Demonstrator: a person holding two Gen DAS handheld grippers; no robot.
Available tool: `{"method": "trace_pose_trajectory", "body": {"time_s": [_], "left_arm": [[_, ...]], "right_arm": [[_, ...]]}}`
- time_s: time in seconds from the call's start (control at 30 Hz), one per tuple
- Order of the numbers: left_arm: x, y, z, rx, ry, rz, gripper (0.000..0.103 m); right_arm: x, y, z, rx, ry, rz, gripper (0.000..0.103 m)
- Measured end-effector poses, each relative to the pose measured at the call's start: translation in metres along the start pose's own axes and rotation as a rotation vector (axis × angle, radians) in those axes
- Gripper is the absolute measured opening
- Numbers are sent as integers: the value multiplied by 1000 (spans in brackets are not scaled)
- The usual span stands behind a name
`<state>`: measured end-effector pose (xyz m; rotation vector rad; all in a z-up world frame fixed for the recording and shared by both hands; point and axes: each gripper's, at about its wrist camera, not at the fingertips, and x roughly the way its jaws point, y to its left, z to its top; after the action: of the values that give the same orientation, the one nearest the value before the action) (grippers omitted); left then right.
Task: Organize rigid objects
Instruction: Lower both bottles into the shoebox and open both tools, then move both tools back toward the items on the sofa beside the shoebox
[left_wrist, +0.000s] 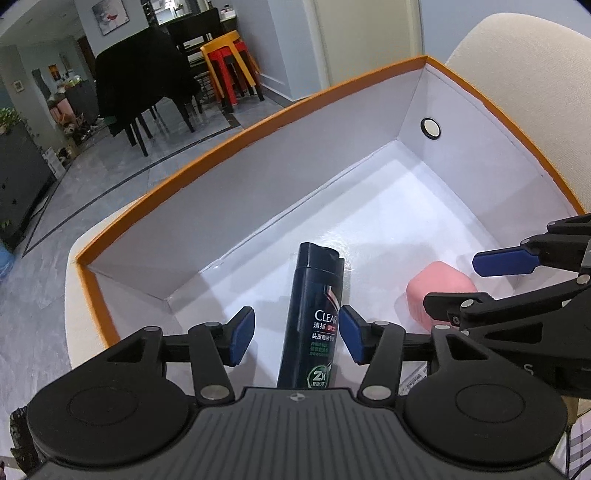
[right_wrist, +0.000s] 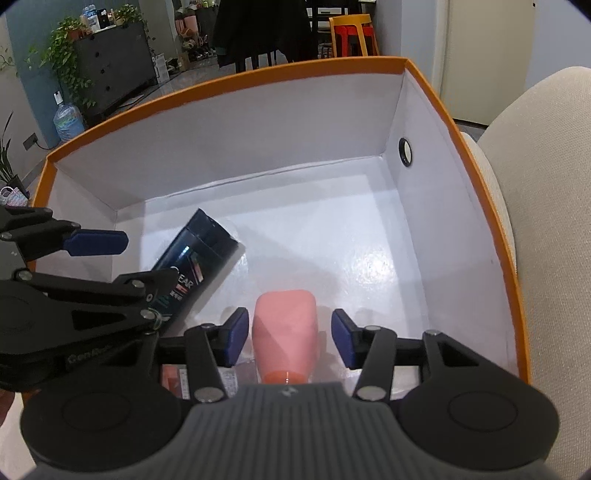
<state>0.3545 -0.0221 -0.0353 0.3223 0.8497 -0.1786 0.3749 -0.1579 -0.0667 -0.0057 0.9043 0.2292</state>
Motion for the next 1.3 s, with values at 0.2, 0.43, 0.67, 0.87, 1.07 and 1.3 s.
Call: {"method": "trace_pose_trajectory", "body": {"time_s": [0.2, 0.43, 0.67, 0.87, 1.07, 1.3], "left_arm": [[-13, 5, -1, -27, -18, 13, 62], [-41, 9, -8, -43, -55, -1, 77], [-74, -6, -26, 0, -95, -8, 78], [-104, -11, -44, -51, -141, -22, 82], [-136, -8, -79, -139, -217, -28, 87], [-141, 5, -123, -230, -147, 2, 87]], "right_arm": [[-10, 3, -1, -8, -23, 4, 54], [-26, 4, 4, -10, -60, 8, 54], [-51, 6, 10, -5, -113, 41, 57], [-78, 7, 13, -12, -167, 62, 60], [-104, 2, 12, -7, -212, 76, 65], [-133, 5, 9, -22, -260, 102, 70]]}}
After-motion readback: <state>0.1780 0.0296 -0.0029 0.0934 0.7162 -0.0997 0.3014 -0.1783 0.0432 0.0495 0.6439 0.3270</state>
